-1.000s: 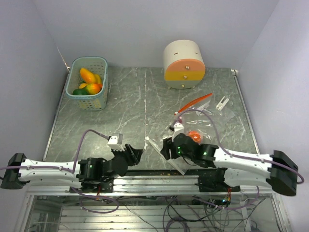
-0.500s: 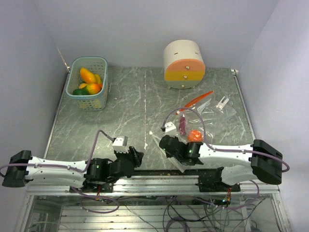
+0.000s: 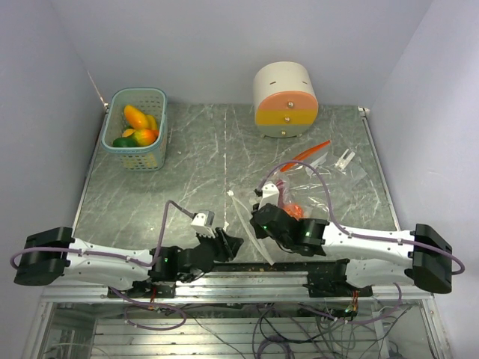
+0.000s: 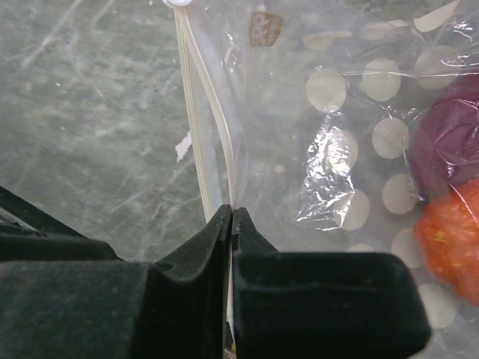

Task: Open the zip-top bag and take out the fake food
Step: Adjust the zipper food storage bag at the center of the board.

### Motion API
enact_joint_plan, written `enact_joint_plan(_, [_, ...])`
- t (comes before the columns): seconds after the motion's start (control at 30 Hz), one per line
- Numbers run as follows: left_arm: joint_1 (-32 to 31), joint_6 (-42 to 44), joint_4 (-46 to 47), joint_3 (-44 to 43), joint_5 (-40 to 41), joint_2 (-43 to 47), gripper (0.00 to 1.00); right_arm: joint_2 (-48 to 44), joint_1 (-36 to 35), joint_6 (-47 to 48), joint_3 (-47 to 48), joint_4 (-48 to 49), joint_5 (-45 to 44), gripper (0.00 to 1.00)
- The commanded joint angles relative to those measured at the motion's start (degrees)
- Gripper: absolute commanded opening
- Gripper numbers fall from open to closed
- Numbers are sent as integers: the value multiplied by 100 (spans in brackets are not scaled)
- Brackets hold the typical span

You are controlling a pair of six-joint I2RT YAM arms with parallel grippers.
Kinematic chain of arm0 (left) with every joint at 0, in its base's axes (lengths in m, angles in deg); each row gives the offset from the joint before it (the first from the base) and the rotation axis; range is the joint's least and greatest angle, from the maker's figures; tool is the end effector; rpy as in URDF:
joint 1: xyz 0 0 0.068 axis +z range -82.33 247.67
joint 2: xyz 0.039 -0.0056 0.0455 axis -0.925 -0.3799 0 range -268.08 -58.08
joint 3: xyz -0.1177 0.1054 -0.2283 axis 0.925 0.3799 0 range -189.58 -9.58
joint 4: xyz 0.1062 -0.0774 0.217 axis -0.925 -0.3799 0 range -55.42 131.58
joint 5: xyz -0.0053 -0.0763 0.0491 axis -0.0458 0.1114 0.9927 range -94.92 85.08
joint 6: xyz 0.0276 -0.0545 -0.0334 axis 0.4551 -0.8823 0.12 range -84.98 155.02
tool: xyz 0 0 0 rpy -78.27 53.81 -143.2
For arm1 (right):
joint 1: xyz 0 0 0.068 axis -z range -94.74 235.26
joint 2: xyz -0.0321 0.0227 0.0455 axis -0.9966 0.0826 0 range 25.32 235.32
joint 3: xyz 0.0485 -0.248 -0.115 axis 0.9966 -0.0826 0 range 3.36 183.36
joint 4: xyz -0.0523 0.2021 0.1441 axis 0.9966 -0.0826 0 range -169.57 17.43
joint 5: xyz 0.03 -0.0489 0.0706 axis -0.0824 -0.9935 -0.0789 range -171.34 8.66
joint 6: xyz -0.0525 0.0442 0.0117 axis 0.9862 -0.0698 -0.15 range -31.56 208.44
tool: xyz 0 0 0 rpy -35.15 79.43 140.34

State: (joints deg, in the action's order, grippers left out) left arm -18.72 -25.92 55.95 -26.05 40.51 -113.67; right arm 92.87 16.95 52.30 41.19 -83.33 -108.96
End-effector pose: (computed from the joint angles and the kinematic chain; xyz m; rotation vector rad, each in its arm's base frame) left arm 0.0524 -0.1898 0.1849 -0.0789 1.9853 -0.9530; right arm 0.1158 0.2198 0.2162 -0.3716 2.1927 0.4730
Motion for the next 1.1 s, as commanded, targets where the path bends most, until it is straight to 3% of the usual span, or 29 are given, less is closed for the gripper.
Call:
enact_joint_plan(0.0, [316,275,1521,227,-520,201,44,-212,-20,-135,-70,271,87,0])
enact_joint_plan(0.13, [666,385,1458,120,-798,165,31,-334,-20,-188,-129,352,192,0])
enact_joint_plan(0.43, [1414,611,2540,-23,-1418,-847,24,-568,-21,-208,-223,294,200,0])
enact_joint_plan(0.77, [1831,467,3277,-241,-1880,-1851,23,-971,-21,-170,-384,300,273,0])
enact_joint_plan(1.07, [2011,269,3633,-474,-2010,-2714,29,-1275,-26,-145,-473,536,568,0])
